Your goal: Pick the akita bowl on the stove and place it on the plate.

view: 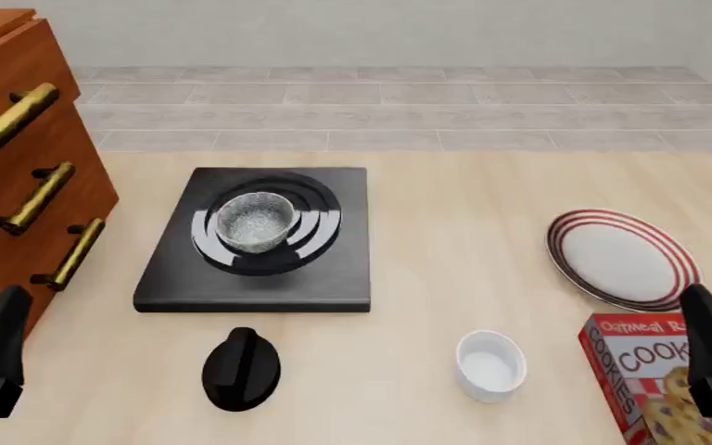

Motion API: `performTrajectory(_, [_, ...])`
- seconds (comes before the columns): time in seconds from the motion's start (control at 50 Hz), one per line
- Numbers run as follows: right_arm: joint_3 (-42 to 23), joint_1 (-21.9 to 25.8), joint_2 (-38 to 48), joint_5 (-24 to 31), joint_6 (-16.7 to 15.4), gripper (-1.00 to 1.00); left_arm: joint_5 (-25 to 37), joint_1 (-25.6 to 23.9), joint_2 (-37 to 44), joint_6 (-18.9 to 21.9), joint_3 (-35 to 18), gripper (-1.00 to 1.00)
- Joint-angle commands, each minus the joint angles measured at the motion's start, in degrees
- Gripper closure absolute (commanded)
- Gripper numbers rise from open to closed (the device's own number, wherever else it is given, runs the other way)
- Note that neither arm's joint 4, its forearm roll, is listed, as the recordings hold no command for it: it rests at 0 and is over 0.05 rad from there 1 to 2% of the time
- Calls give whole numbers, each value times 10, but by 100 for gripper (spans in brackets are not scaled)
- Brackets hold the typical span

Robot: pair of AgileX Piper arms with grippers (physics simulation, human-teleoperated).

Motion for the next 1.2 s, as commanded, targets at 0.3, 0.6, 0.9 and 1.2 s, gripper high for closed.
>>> performTrajectory(0.3, [-39, 32, 150, -97, -6, -100, 0, 0, 0, 0, 0, -100])
performTrajectory(0.6, [-163, 104, 327, -148, -23, -100, 0, 0, 0, 0, 0, -100])
performTrajectory(0.9, [-289, 172, 499, -159, -53, -100, 0, 0, 0, 0, 0, -100])
performTrajectory(1.2, [-406, 224, 639, -144, -51, -100, 0, 0, 0, 0, 0, -100])
